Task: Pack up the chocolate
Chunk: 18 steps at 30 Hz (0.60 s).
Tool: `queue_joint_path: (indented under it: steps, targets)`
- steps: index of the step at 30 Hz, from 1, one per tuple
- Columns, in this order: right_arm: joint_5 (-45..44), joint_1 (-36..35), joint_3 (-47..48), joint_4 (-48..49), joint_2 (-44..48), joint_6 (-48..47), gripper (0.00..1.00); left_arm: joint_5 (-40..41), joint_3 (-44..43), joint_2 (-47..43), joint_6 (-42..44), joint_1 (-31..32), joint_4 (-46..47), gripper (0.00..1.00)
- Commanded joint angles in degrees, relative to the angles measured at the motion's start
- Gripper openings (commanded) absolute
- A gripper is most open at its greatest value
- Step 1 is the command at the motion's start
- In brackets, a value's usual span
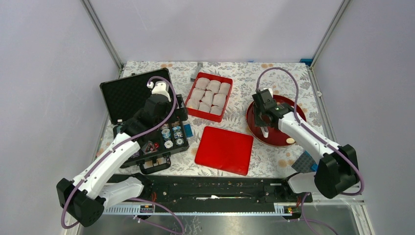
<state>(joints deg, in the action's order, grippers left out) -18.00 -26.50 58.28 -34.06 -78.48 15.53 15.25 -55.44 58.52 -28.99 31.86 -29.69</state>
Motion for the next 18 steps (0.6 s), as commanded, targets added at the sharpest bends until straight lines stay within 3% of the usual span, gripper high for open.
queue_joint_path:
  steps: [1, 10, 18]
  targets:
    - [-1.7, -0.2, 1.3, -1.2, 5.1, 0.9, 0.23, 0.8, -1.3, -0.1, 0.4, -0.3, 2.9, 0.99]
    - [-2.0, -0.2, 2.9, -6.5, 9.4, 1.1, 0.23, 1.5, -2.9, 1.7, 1.9, -0.3, 3.3, 0.99]
    - [7.1, -0.4, 11.3, -9.1, 10.3, 1.1, 0.22, 2.4, -3.0, 0.4, 2.2, -0.3, 2.8, 0.99]
